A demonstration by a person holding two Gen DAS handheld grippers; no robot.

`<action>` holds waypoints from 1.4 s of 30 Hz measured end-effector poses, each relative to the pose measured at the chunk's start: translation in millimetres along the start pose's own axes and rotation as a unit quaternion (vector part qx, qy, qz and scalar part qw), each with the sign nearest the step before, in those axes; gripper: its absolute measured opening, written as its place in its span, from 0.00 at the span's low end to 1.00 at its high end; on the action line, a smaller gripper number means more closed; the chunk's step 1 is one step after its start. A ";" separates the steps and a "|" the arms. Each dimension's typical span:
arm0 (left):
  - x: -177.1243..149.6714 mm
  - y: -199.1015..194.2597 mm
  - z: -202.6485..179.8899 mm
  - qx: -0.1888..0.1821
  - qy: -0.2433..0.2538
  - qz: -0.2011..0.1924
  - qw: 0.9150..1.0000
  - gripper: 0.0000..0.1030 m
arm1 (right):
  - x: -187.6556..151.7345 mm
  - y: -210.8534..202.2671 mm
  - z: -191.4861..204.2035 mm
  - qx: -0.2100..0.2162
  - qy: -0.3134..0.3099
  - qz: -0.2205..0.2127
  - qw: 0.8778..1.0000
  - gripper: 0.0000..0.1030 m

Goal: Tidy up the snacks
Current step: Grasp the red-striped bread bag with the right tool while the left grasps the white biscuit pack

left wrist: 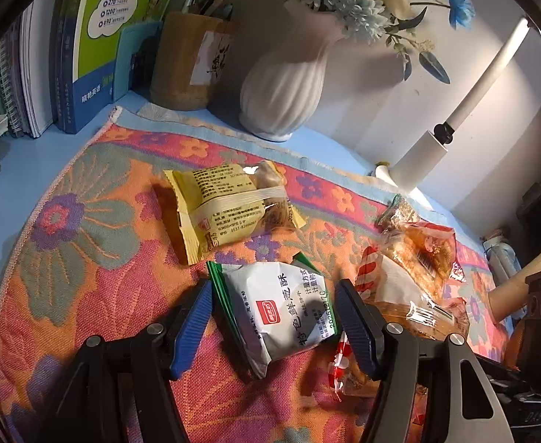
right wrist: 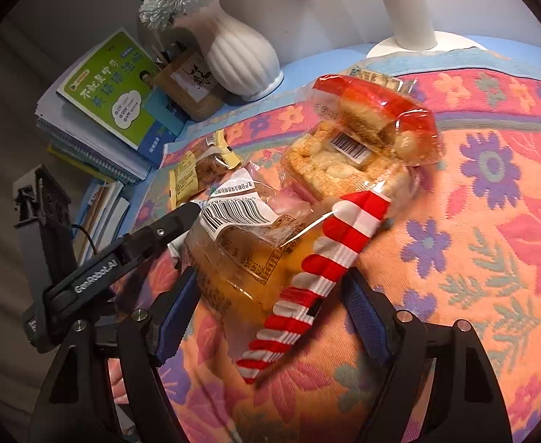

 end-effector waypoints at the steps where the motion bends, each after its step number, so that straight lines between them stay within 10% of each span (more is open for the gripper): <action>1: -0.1 0.9 0.2 0.000 0.000 0.001 1.000 0.62 | -0.2 -0.6 0.3 0.000 -0.006 -0.003 1.000 0.69; 16: -7.2 9.3 -20.0 0.081 0.059 -0.001 0.995 0.61 | -61.2 -71.3 -15.7 -0.041 0.001 -0.051 0.998 0.50; 28: -55.0 -48.5 -52.6 0.020 0.092 -0.029 0.995 0.49 | -116.3 -125.7 -25.9 -0.049 0.057 -0.064 0.995 0.53; 34: -78.6 -71.6 -72.5 -0.012 0.113 -0.054 0.992 0.49 | -159.9 -138.7 -2.3 -0.083 -0.040 -0.018 0.996 0.71; 38: -83.9 -63.8 -65.0 -0.036 0.087 -0.048 0.994 0.49 | -189.1 -163.1 3.9 -0.192 -0.138 -0.027 0.971 0.72; 42: -83.1 -61.6 -55.0 -0.049 0.062 -0.052 0.996 0.49 | -178.5 -178.7 19.2 -0.212 -0.198 -0.059 0.955 0.84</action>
Point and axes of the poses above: each gripper's, at about its wrist camera, not at the fingertips, and y roughly the way its jaws point, z to its left, x to its top, the point moved 3 cm from there along y, roughly the way its jaws point, and after that the axes turned 4 degrees about x, right-handed, at the moved point
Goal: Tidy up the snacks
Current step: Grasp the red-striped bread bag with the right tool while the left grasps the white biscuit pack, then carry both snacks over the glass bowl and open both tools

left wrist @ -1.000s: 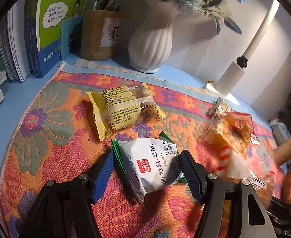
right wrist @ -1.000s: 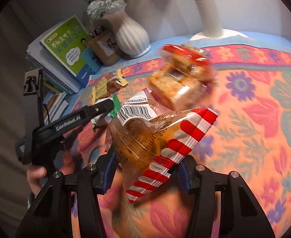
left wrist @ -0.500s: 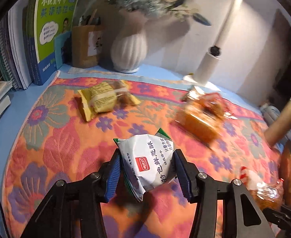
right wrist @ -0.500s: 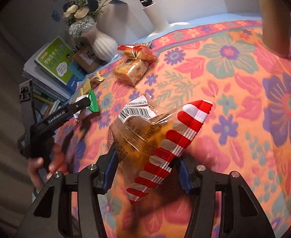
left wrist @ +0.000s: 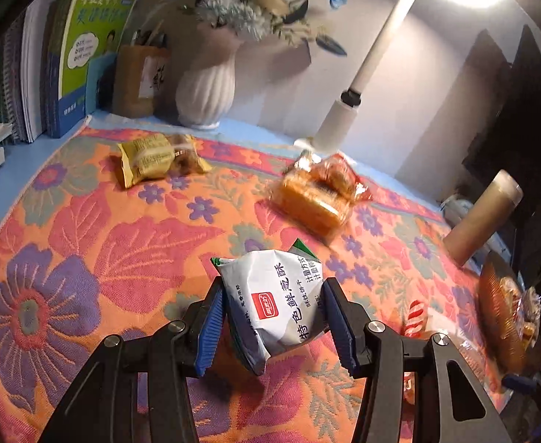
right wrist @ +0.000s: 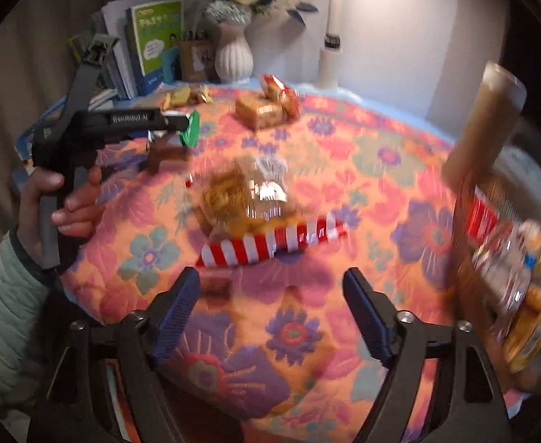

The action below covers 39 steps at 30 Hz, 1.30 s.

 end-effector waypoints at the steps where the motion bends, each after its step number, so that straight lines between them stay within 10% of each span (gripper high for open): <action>1: -0.9 -2.0 0.3 0.000 0.001 -0.004 1.000 0.49 | 5.6 -0.8 0.3 0.002 -0.005 -0.007 1.000 0.84; 18: -4.8 -5.0 -3.2 -0.005 0.019 -0.012 1.000 0.49 | 44.4 90.4 -6.3 0.080 -0.007 0.058 0.995 0.83; 27: -5.4 -5.0 -6.9 0.005 0.029 -0.010 1.000 0.49 | 36.9 67.7 -7.5 0.093 0.028 0.030 0.995 0.54; 39: 13.4 -49.1 -86.8 -0.048 0.086 -0.046 0.994 0.49 | 44.5 -20.6 -55.1 0.100 0.108 -0.070 0.987 0.51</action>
Point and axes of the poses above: each gripper's, at about its wrist camera, not at the fingertips, and y roughly the way its jaws point, z to its left, x to its top, the point moved 3 cm from there along y, roughly the way its jaws point, and after that the axes turned 4 degrees about x, right-handed, at the moved point
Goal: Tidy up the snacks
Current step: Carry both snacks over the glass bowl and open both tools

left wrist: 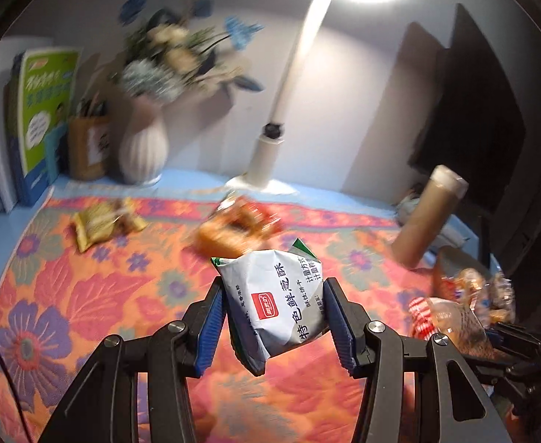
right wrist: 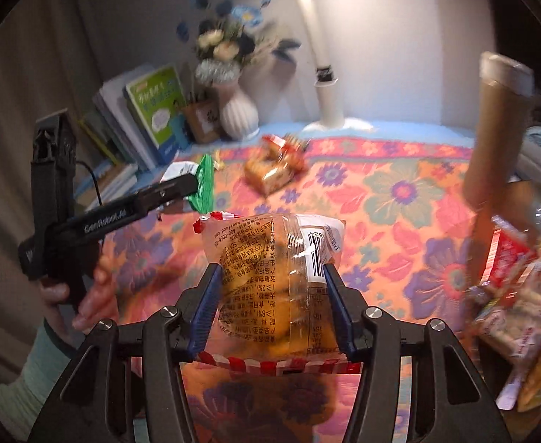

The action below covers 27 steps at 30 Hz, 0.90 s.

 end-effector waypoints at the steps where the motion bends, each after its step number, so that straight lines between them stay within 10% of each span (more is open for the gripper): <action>1: 5.8 -2.7 -13.3 -0.010 0.009 -0.005 1.000 0.49 | 4.3 -10.6 -5.7 -0.006 0.004 -0.012 1.000 0.51; 12: 30.6 14.8 -170.3 -0.136 0.093 0.006 0.986 0.49 | 30.4 -128.3 -122.6 -0.120 0.112 -0.124 0.979 0.51; 24: 15.1 67.8 -276.9 -0.176 0.159 0.048 0.970 0.49 | 39.1 -149.5 -194.9 -0.190 0.165 -0.141 0.957 0.54; 27: 11.3 81.4 -285.3 -0.170 0.170 0.063 0.969 0.62 | 42.9 -146.1 -202.5 -0.221 0.163 -0.139 0.951 0.66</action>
Point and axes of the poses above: each gripper's, at about its wrist camera, not at the fingertips, and y roughly the way its jaws point, z to its left, x to its top, the point moved 3 cm from there along y, roughly the way its jaws point, and after that the axes turned 4 degrees about x, right-handed, at the moved point
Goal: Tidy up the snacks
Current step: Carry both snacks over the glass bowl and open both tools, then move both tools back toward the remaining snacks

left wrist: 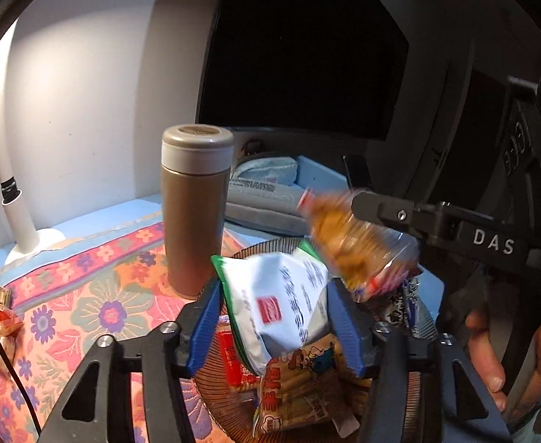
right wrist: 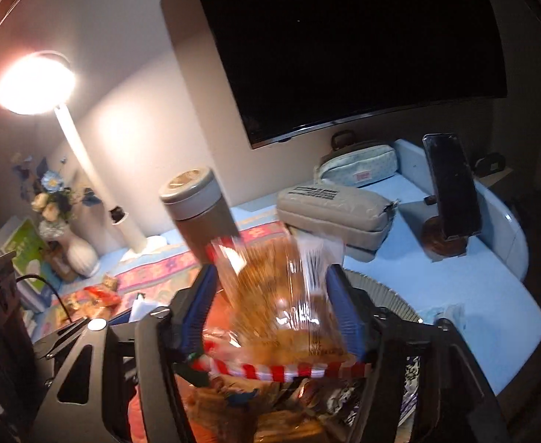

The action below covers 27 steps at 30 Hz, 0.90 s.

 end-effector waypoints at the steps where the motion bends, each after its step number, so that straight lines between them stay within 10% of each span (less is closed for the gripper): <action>1: -0.9 1.7 1.5 0.001 -0.001 0.002 1.000 0.64 | -0.1 -0.3 -1.1 -0.002 0.001 -0.003 1.000 0.68; 27: -27.9 -86.3 94.3 0.069 -0.054 -0.029 0.996 0.64 | -24.3 -1.3 104.0 0.096 -0.065 0.027 0.993 0.69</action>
Point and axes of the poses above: each gripper's, at about its wrist camera, not at the fingertips, and y roughly the way its jaws point, z to its left, x to its top, the point moved 3 cm from there along y, roughly the way its jaws point, and after that the axes turned 4 degrees about x, right-handed, at the moved point
